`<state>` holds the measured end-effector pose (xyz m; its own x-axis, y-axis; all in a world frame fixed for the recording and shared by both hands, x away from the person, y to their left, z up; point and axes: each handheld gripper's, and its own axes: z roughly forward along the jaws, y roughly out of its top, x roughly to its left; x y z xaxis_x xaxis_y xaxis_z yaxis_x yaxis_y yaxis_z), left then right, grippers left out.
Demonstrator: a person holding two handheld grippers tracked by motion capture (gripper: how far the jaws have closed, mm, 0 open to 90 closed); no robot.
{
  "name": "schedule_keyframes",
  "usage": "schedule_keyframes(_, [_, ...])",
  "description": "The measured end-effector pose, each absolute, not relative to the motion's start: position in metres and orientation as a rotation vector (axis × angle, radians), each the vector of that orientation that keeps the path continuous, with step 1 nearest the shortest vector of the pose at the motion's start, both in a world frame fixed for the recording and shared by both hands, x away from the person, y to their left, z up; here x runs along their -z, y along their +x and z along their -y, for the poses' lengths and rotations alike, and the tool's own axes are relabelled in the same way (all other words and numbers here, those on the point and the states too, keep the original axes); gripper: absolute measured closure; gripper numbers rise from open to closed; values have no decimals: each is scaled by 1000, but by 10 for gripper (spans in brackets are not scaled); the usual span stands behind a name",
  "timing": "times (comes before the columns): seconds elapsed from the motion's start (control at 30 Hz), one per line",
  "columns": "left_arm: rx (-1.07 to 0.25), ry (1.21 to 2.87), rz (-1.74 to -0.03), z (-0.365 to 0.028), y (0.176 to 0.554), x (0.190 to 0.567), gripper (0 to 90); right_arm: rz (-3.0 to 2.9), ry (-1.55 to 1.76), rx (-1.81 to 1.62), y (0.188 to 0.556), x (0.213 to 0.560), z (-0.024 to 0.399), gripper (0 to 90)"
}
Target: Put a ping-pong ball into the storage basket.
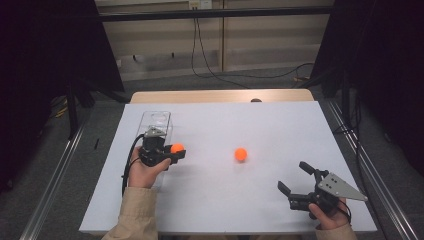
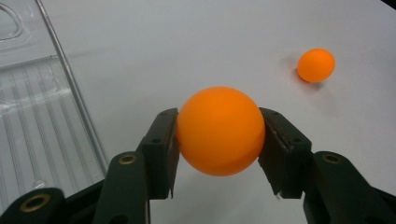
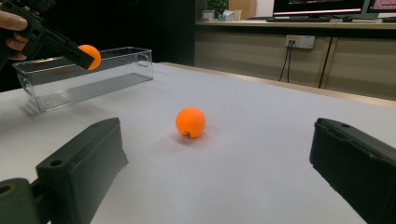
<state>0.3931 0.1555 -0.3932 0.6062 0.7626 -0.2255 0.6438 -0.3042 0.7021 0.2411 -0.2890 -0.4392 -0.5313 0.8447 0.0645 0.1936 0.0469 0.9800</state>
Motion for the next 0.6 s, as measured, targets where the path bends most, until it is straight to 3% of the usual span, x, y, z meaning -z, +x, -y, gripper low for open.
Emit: schedule_keyframes(0.6, [-186,2046,-1109,-163,393,390,508,-1772,1045,-1525,241,439,290,24])
